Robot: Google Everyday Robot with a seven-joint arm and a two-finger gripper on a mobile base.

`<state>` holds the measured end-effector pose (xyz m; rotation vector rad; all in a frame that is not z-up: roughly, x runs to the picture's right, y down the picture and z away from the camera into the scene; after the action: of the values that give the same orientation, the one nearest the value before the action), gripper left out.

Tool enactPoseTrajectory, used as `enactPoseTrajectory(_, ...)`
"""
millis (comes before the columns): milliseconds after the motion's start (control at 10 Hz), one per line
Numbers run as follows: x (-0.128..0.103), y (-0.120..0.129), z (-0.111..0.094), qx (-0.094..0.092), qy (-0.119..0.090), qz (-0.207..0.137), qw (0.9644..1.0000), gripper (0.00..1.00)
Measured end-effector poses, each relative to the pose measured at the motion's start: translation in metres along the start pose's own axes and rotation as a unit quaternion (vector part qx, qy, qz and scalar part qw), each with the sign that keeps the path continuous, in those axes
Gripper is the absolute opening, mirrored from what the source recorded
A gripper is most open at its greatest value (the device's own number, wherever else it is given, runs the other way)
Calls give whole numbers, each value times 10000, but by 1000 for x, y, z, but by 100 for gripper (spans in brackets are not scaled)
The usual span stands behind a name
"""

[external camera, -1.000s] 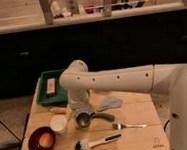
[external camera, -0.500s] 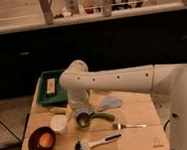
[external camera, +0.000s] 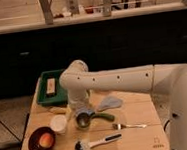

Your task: Stack cups on top of each other

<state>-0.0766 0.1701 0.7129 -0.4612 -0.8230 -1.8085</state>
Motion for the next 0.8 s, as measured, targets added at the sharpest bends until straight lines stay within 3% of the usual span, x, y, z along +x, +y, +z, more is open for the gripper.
enactPoseTrajectory(800, 0, 0, 0, 1, 0, 0, 10000, 78)
